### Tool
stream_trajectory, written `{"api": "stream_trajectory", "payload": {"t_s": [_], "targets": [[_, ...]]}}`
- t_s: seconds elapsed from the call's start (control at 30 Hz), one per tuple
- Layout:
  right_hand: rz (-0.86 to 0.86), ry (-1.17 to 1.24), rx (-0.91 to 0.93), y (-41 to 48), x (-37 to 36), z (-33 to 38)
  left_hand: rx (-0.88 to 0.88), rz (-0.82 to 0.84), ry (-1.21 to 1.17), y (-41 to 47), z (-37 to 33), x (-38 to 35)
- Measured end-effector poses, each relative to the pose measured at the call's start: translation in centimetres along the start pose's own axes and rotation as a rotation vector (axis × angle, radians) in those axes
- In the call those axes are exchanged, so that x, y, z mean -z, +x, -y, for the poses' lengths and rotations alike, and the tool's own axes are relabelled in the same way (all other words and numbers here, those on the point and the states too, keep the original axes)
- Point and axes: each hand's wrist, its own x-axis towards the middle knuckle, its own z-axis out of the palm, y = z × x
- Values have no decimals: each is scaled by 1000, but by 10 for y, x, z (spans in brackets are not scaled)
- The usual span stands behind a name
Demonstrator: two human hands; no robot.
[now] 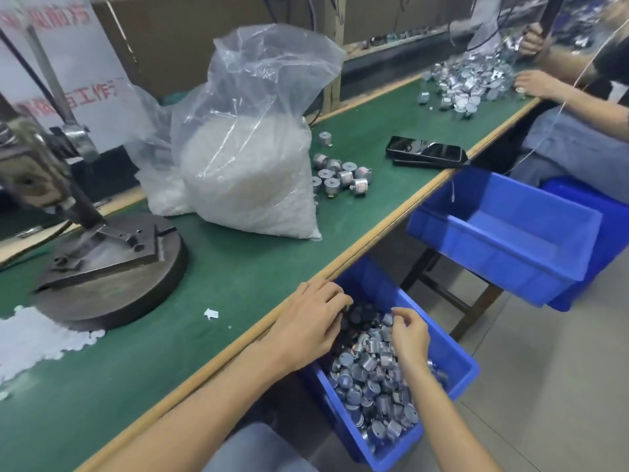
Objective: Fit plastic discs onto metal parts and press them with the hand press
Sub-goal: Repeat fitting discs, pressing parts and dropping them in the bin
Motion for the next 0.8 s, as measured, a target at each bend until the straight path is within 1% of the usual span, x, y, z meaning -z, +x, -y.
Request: {"api": "stream_trajectory", "payload": {"t_s": [0.1,0.17,0.23,0.37,0.47,0.67,0.73,0.8], "targets": [[7,150,208,-14,-11,59,6,-41,96,-9,15,35],[73,233,361,-31,-25,99,30,-65,175,-21,29,63],[207,297,488,-56,-46,134,72,-79,255,-37,44,92],[537,319,675,-119,-101,184,173,-96,421,-83,71,151],[746,285,819,-172,-141,215,291,-87,542,-129,91,197],[1064,150,1111,-280,-201,263,543,-160,761,-239,112,278],[1190,145,1170,-323,-217,274,653,-159,820,-285,117,299],[1288,152,1235,-368,-229,281,820,-153,818,-332,123,313]]}}
